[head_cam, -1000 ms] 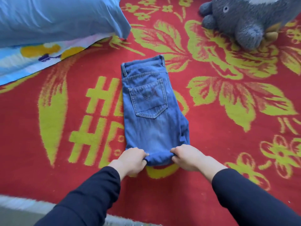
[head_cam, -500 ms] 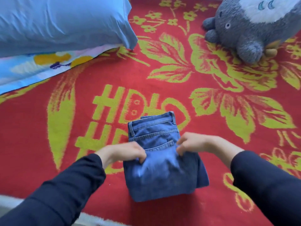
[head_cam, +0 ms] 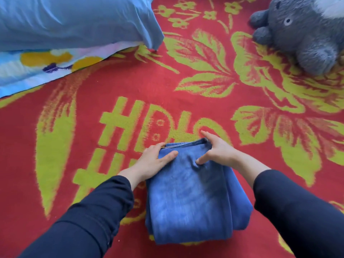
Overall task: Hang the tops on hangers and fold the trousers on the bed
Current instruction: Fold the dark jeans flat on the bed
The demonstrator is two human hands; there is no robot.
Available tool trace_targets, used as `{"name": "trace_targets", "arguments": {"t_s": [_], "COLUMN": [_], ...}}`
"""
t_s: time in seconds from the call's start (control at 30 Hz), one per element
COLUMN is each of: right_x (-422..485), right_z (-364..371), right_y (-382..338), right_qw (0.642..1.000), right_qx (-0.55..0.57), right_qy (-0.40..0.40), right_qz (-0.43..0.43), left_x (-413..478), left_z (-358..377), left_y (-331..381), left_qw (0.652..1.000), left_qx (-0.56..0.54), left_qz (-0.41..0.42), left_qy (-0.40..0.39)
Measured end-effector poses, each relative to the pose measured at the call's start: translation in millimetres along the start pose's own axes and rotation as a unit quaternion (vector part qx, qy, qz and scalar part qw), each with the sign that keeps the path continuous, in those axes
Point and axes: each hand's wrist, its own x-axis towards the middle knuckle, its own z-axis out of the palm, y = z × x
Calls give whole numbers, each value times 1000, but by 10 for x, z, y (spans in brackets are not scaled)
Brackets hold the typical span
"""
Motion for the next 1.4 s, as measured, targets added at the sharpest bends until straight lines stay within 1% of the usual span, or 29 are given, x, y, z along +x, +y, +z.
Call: {"name": "trace_targets", "arguments": {"t_s": [0.03, 0.1, 0.2, 0.27, 0.33, 0.4, 0.47, 0.53, 0.6, 0.67, 0.77, 0.83, 0.9, 1.0, 1.1, 1.17, 1.2, 1.3, 1.4], "right_x": [56, 124, 131, 63, -46, -193, -362, -544, -745, -981, -1432, -1787, -2193, -2812, -3353, -3672, -3826, -4271, -4648], "right_z": [-23, -41, -21, 10, 72, 160, 243, 301, 356, 432, 605, 764, 958, 1300, 1751, 2135, 2359, 3141, 4074], "right_y": [4, -11, -28, -35, -48, -45, -50, -96, -168, -232, -286, -304, -357, -530, -785, -970, -1067, -1357, -1622], "right_qw": [1000, 997, 997, 994, 987, 981, 975, 968, 964, 967, 969, 962, 949, 920, 884, 857, 843, 800, 748], "right_qx": [-13, -40, -44, -68, -100, -109, -107, -132, -174, -187, -187, -210, -246, -303, -361, -392, -402, -430, -460], "right_qy": [-23, -52, -53, -64, -93, -128, -166, -187, -178, -163, -159, -164, -169, -175, -190, -209, -222, -262, -297], "right_qz": [8, 27, 46, 61, 81, 94, 102, 105, 94, 63, -11, -56, -105, -177, -229, -263, -280, -327, -376], "left_x": [13, 17, -29, -94, -208, -376, -568, -775, -1008, -1283, -1825, -2275, -2819, -3687, -4483, -5002, -5280, -6179, -7040], "left_z": [-44, -113, -154, -150, -116, -54, 20, 81, 132, 197, 287, 361, 459, 652, 764, 761, 751, 789, 845], "left_y": [-14, -18, 22, 18, -24, -76, -138, -169, -177, -191, -209, -232, -248, -321, -487, -670, -796, -1232, -1773], "left_qw": [999, 997, 991, 987, 974, 968, 966, 966, 974, 983, 986, 988, 987, 980, 978, 975, 973, 967, 957], "left_qx": [-10, -19, -84, -109, -147, -145, -154, -166, -161, -162, -167, -147, -134, -108, -24, 40, 54, 45, 33], "left_qz": [-2, -14, -43, -53, -72, -77, -75, -60, -37, -13, 22, 47, 64, 61, 28, 6, -6, -71, -139], "left_qy": [-36, -79, -96, -109, -156, -190, -195, -188, -155, -90, -15, 16, 64, 153, 204, 219, 225, 239, 252]}}
